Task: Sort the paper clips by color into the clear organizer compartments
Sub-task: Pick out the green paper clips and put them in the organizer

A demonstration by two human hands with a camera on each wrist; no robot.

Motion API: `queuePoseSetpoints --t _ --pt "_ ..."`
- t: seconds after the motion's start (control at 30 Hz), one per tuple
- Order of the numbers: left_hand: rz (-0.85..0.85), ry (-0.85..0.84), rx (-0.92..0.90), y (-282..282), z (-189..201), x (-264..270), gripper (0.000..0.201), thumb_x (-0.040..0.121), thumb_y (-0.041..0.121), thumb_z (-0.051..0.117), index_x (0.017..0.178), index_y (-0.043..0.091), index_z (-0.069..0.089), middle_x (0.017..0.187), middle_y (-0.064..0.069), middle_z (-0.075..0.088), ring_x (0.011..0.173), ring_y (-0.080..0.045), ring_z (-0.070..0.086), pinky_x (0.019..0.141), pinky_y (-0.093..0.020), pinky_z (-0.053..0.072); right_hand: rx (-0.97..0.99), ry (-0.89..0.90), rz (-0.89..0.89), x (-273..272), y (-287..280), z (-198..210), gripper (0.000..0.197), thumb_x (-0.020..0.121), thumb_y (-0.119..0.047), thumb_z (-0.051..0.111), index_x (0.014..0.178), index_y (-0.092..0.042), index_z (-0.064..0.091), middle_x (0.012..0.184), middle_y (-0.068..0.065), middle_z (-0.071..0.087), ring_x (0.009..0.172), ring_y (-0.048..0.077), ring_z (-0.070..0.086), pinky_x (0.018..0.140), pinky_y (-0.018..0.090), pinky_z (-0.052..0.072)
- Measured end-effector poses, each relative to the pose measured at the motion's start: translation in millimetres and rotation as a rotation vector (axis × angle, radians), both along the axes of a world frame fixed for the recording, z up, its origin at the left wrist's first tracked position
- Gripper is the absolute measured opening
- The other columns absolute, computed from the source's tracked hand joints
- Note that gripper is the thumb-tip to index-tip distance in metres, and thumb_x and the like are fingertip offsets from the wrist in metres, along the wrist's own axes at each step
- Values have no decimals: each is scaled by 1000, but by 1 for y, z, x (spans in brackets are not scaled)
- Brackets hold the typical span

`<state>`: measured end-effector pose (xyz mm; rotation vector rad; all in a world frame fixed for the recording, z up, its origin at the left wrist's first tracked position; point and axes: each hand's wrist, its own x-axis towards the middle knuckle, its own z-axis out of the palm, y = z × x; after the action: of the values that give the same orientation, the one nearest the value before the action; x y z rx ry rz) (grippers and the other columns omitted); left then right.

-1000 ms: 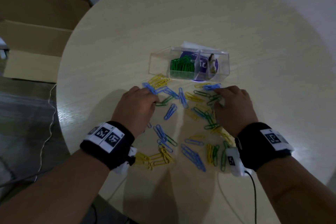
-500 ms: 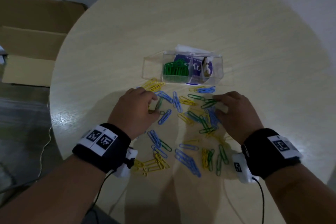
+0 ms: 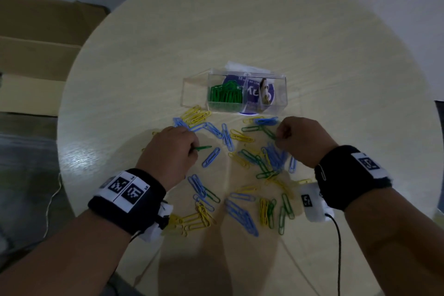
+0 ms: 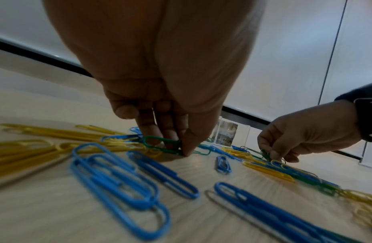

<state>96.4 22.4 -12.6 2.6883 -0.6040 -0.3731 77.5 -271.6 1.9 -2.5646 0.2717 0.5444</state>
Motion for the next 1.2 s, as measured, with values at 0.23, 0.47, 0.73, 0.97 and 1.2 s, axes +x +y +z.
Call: queuePoseSetpoints --t 0.23,0.47,0.73,0.97,1.2 --pt "23 -9 -6 2 -2 -3 7 81 18 65 86 20 66 82 0 60 82 -25 56 72 -38 48 135 -150 -27 3 8 6 15 76 -10 61 82 -23 65 80 -4 67 74 18 59 67 26 43" --pt "37 -22 -8 4 -4 -7 9 82 18 65 91 20 66 87 0 59 84 -26 56 74 -39 48 -85 -246 210 9 32 -9 5 80 -15 63 82 -16 68 89 10 58 82 33 57 71 34 43" --pt "44 -29 2 4 -4 -8 8 80 20 66 88 23 65 85 1 59 84 -27 57 74 -40 49 -36 -162 3 -7 34 -10 16 82 -17 55 93 -22 64 95 5 70 89 31 62 74 34 48" --pt "107 -65 -110 3 8 0 9 84 21 64 93 22 64 89 2 61 85 -24 59 76 -39 51 21 -297 176 1 32 -2 13 80 -11 64 86 -20 70 92 6 64 82 28 62 73 37 51" --pt "147 -63 -151 2 12 2 8 85 23 66 92 26 63 88 6 60 83 -19 59 74 -35 50 -128 -193 275 11 47 -7 12 78 -11 57 84 -19 63 88 9 61 85 33 57 71 35 43"
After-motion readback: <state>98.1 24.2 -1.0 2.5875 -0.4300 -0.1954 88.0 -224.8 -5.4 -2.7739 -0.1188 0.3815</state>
